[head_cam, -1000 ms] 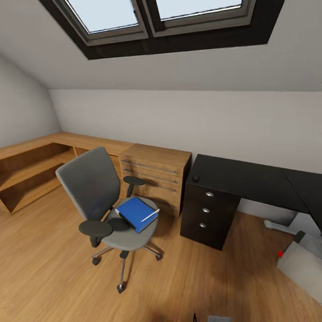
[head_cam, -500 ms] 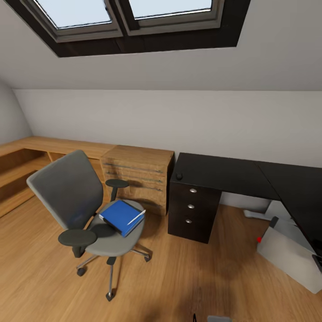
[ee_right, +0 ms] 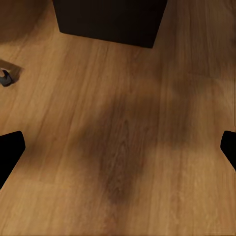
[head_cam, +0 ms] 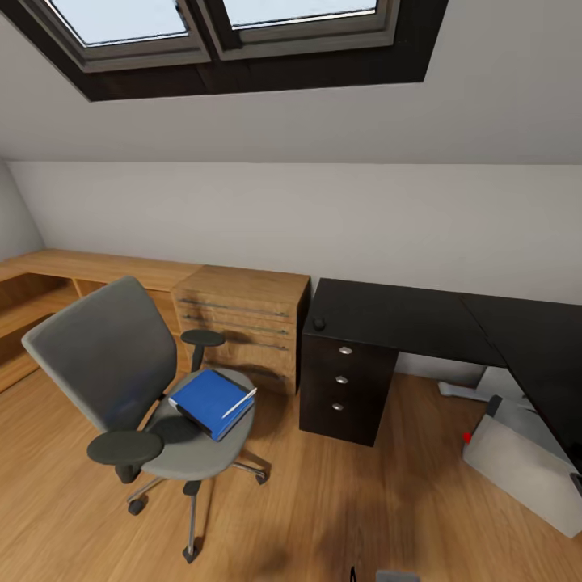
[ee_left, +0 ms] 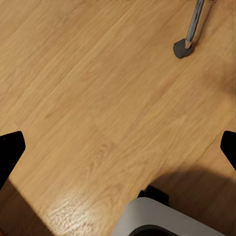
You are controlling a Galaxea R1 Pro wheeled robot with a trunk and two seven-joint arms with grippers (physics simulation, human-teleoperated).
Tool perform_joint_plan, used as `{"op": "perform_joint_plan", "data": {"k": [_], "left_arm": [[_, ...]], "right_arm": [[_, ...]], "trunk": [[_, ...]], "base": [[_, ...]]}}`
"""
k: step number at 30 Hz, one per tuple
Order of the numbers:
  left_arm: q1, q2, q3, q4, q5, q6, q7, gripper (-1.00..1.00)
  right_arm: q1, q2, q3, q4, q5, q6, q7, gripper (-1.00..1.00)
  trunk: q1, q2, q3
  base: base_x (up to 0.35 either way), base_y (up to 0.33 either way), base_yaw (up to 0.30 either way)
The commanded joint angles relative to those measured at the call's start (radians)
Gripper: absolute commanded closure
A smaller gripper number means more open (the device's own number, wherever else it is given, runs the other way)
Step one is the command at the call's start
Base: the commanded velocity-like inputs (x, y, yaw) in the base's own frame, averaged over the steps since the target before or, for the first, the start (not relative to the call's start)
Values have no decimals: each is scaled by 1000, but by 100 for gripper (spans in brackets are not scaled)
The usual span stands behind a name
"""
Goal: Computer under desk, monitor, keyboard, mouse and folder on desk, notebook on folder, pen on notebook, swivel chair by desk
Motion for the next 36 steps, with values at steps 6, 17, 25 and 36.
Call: {"op": "perform_joint_plan", "data": {"k": [6,17,25,36], "left_arm": [[0,-4,1,-2,7,1,-3,-100],[0,-9,3,0,-107,1,-2,-100],[0,-10,1,95,-145,1,-1,-100],[0,-8,4,129,-142,-2,2,-100]], "right_arm": [[-1,-2,9,-1,-8,-1,-5,-100],[-1,-1,11,0,-5,-5,-4,-100],[-1,-1,11,1,-5,-9,-4,-100],[-1,-2,11,0,-4,-11,-4,-100]], "trunk": [[0,-1,-1],[0,-1,-1],[0,-1,0],[0,-1,6]], "base": [[48,0,0],[256,0,0],[11,0,-67],[0,0,-228]]}}
